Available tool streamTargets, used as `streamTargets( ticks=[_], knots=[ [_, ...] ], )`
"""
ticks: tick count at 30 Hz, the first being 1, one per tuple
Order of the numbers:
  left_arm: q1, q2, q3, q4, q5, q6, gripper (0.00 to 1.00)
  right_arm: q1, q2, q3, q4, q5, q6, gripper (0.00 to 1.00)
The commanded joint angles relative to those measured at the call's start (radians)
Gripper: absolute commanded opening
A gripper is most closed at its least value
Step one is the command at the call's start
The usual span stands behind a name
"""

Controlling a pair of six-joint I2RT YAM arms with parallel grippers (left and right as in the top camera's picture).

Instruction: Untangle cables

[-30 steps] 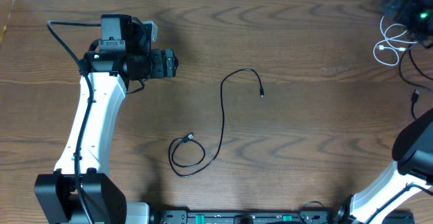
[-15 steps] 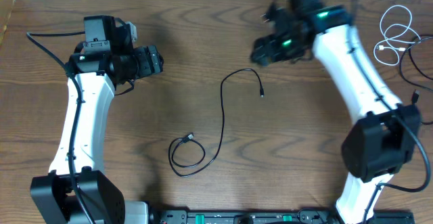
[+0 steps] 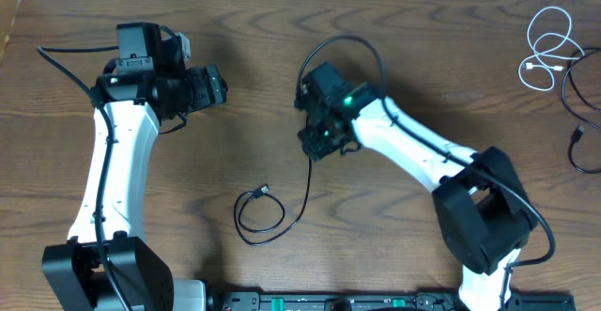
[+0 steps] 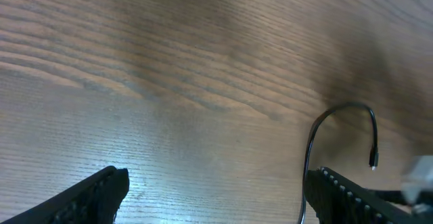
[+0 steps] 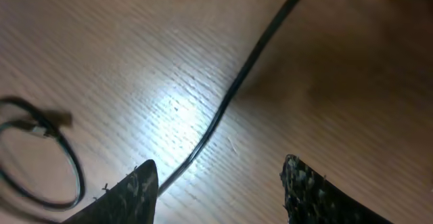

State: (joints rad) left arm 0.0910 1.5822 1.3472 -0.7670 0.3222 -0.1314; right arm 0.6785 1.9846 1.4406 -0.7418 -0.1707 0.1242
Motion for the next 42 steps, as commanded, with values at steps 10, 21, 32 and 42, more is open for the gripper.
streamTargets(
  ticks=[10,21,32,42],
  knots=[
    [0.004,-0.002,0.013,-0.011,-0.01,-0.005,0.88,0.124,0.02,-0.051,0.021,0.198,0.054,0.47],
    [0.004,-0.002,0.013,-0.011,-0.01,-0.005,0.89,0.103,0.093,-0.051,0.032,0.199,-0.063,0.45],
    [0.004,-0.002,0.012,-0.014,-0.01,-0.005,0.89,0.026,0.192,-0.05,-0.018,0.292,0.138,0.13],
    [0.004,-0.002,0.011,-0.029,-0.01,-0.004,0.88,-0.224,0.184,0.175,-0.071,0.192,0.098,0.01]
  ],
)
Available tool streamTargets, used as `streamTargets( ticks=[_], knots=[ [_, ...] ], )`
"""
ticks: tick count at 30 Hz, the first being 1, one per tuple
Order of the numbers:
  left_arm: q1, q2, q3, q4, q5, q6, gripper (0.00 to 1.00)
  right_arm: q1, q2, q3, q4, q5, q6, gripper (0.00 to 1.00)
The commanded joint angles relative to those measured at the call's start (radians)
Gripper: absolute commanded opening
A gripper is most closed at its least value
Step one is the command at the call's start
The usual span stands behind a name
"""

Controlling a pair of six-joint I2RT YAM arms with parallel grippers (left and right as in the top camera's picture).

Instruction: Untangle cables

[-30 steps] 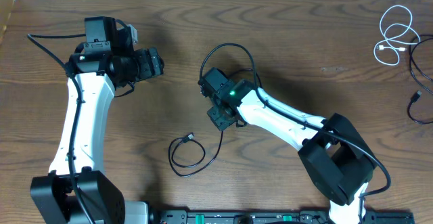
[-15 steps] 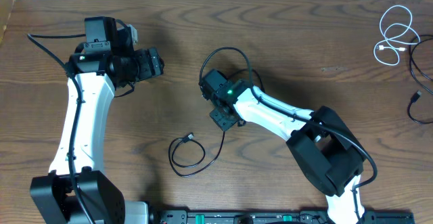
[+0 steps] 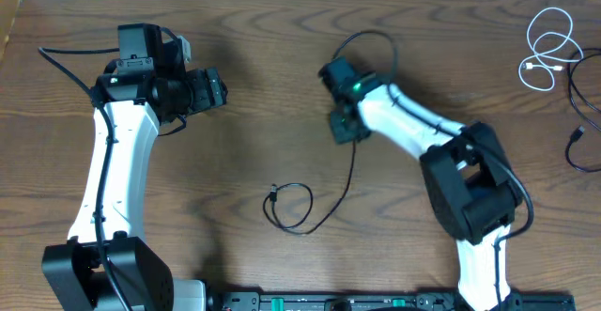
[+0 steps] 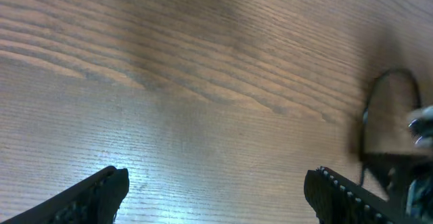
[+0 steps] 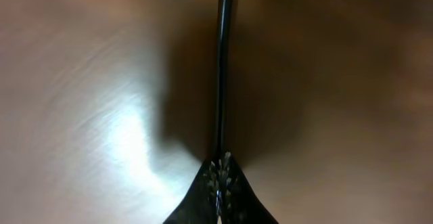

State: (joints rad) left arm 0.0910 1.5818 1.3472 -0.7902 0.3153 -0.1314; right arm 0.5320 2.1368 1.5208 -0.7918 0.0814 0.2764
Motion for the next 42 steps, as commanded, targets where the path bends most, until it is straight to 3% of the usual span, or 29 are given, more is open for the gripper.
streamTargets(
  ticks=[1,9,11,12,13,14,16,20,26,31,35,38,42],
  knots=[
    [0.004,-0.001,0.011,-0.006,-0.003,-0.004,0.88,-0.106,0.032,0.15,-0.03,-0.119,-0.098,0.01],
    [0.004,-0.001,0.011,-0.006,-0.003,-0.004,0.89,-0.187,0.032,0.337,-0.096,-0.218,-0.183,0.01],
    [0.004,-0.001,0.011,-0.006,-0.003,-0.005,0.88,-0.183,0.032,0.337,-0.157,-0.248,-0.193,0.24],
    [0.004,-0.001,0.011,-0.006,-0.003,-0.005,0.88,-0.179,0.032,0.336,-0.204,-0.25,-0.192,0.51],
    [0.004,-0.001,0.011,-0.006,-0.003,-0.005,0.88,-0.173,0.032,0.335,-0.245,-0.245,-0.192,0.7],
    [0.004,-0.001,0.011,-0.006,-0.003,-0.005,0.88,-0.168,0.032,0.333,-0.286,-0.245,-0.179,0.81],
    [0.004,-0.001,0.011,-0.007,-0.003,-0.005,0.89,-0.159,0.035,0.315,-0.339,-0.231,-0.11,0.84],
    [0.004,-0.001,0.011,-0.017,-0.003,-0.005,0.88,-0.14,0.037,0.22,-0.349,-0.159,0.016,0.74],
    [0.004,-0.001,0.011,-0.017,-0.003,-0.005,0.88,-0.114,0.037,0.039,-0.095,-0.079,-0.001,0.64],
    [0.004,-0.001,0.011,-0.017,-0.003,-0.005,0.88,-0.114,0.037,-0.01,0.066,-0.071,-0.073,0.53],
    [0.004,-0.001,0.011,-0.017,-0.003,-0.005,0.88,-0.114,0.037,-0.043,0.148,-0.05,-0.1,0.39],
    [0.004,-0.001,0.011,-0.017,-0.003,-0.005,0.88,-0.111,0.039,-0.06,0.163,-0.05,-0.117,0.16],
    [0.004,-0.001,0.011,-0.017,-0.003,-0.005,0.88,-0.111,0.042,-0.083,0.164,-0.05,-0.117,0.08]
  ],
)
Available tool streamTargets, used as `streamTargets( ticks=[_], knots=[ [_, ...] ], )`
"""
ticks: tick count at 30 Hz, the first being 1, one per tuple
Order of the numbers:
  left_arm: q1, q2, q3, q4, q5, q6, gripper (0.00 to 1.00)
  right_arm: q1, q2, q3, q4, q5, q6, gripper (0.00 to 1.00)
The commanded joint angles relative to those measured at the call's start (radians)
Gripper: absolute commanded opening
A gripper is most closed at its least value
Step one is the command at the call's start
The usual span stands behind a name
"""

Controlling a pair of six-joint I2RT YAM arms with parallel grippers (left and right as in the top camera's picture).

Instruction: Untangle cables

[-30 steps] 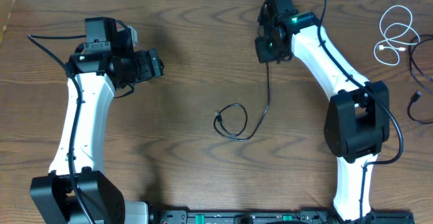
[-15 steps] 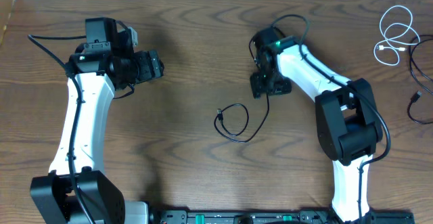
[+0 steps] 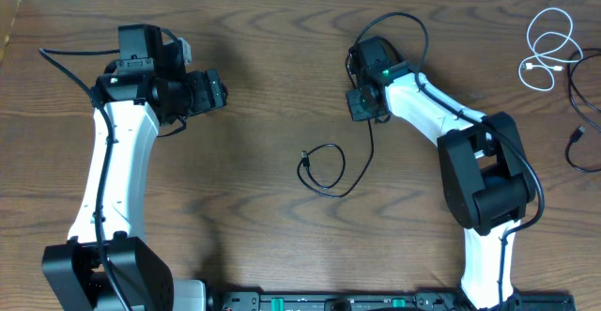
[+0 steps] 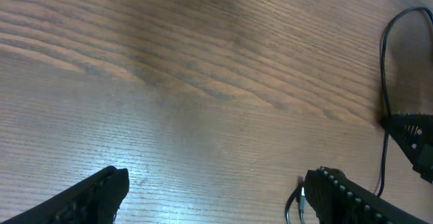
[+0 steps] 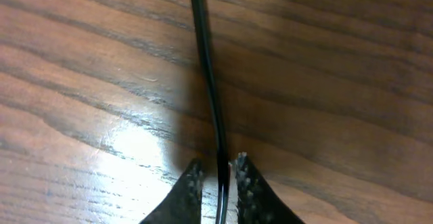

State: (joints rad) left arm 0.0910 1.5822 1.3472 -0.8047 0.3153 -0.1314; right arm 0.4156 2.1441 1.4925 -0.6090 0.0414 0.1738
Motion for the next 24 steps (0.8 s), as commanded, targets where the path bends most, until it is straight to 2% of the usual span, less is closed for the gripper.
streamTargets(
  ticks=[1,18,21,24],
  knots=[
    [0.004,-0.002,0.011,-0.002,-0.003,-0.005,0.89,0.005,0.035,-0.056,-0.02,-0.01,-0.014,0.02],
    [0.004,-0.002,0.011,-0.003,-0.003,-0.005,0.88,-0.019,0.023,-0.055,-0.034,-0.031,-0.003,0.01],
    [0.004,-0.002,0.011,-0.002,-0.003,-0.005,0.88,-0.08,-0.044,-0.053,-0.053,-0.075,-0.003,0.01],
    [0.004,-0.002,0.011,-0.002,-0.003,-0.005,0.89,-0.182,-0.208,-0.045,-0.098,-0.129,-0.003,0.01]
  ],
)
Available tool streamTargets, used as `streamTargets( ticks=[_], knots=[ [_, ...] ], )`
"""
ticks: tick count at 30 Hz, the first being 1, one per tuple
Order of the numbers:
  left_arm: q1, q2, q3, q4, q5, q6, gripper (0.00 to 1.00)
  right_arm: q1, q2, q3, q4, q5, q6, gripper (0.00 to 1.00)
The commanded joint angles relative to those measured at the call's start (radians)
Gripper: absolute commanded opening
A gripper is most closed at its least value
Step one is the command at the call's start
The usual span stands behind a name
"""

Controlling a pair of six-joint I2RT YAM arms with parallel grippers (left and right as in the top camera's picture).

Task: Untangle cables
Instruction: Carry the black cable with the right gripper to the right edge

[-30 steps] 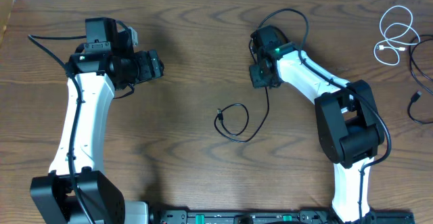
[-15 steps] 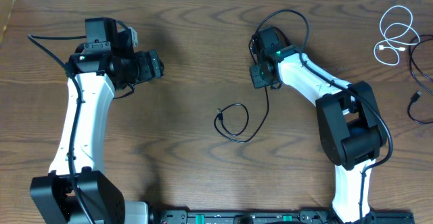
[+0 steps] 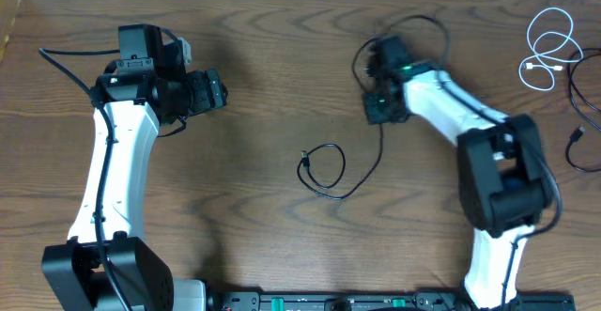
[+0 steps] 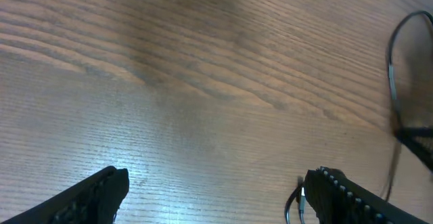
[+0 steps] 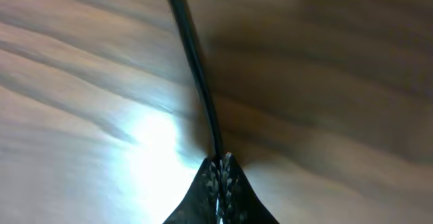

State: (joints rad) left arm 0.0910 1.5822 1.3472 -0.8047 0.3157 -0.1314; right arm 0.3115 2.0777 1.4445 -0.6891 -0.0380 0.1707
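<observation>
A thin black cable [image 3: 357, 181] lies on the wooden table, its free end coiled in a small loop [image 3: 322, 168] near the middle. My right gripper [image 3: 383, 111] is shut on this cable higher up; the strand [image 5: 196, 75] runs away from the closed fingertips [image 5: 220, 166] in the right wrist view. Behind the gripper the cable arches up in a loop [image 3: 413, 29]. My left gripper [image 3: 221, 90] hangs open at the left, far from the cable; its fingers [image 4: 101, 190] frame bare wood, and the cable's plug end [image 4: 301, 197] peeks beside the right finger.
A coiled white cable [image 3: 547, 48] lies at the table's far right corner, with more black cable [image 3: 582, 114] beside it at the right edge. The table's front edge carries a black rail [image 3: 329, 302].
My right gripper, shut on the black cable, has shifted a little to the right and up the table. The coiled end near the middle stayed put. My left arm has not moved.
First my right gripper stood open over the cable at mid-table, the coiled end lying lower left. Then it was shut on the cable, farther right. At each later moment gripper and coil sat farther right and up. My left gripper stayed open and still.
</observation>
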Motion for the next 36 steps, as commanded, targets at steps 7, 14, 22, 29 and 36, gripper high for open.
streamTargets(
  ticks=[7,14,22,29,36],
  knots=[
    [0.004,-0.002,0.011,-0.003,-0.003,-0.005,0.89,-0.406,-0.541,0.175,-0.112,-0.063,0.11,0.01],
    [0.004,-0.002,0.011,-0.002,-0.003,-0.005,0.89,-0.777,-0.6,0.446,-0.149,-0.09,0.224,0.01],
    [0.004,-0.002,0.011,-0.002,-0.003,-0.005,0.89,-0.966,-0.493,0.457,-0.183,-0.063,0.277,0.01],
    [0.004,-0.002,0.011,-0.003,-0.003,-0.005,0.89,-0.966,-0.311,0.457,-0.269,-0.035,0.23,0.36],
    [0.004,-0.002,0.011,-0.003,-0.003,-0.005,0.89,-0.954,-0.253,0.457,-0.325,-0.101,0.224,0.99]
  ],
)
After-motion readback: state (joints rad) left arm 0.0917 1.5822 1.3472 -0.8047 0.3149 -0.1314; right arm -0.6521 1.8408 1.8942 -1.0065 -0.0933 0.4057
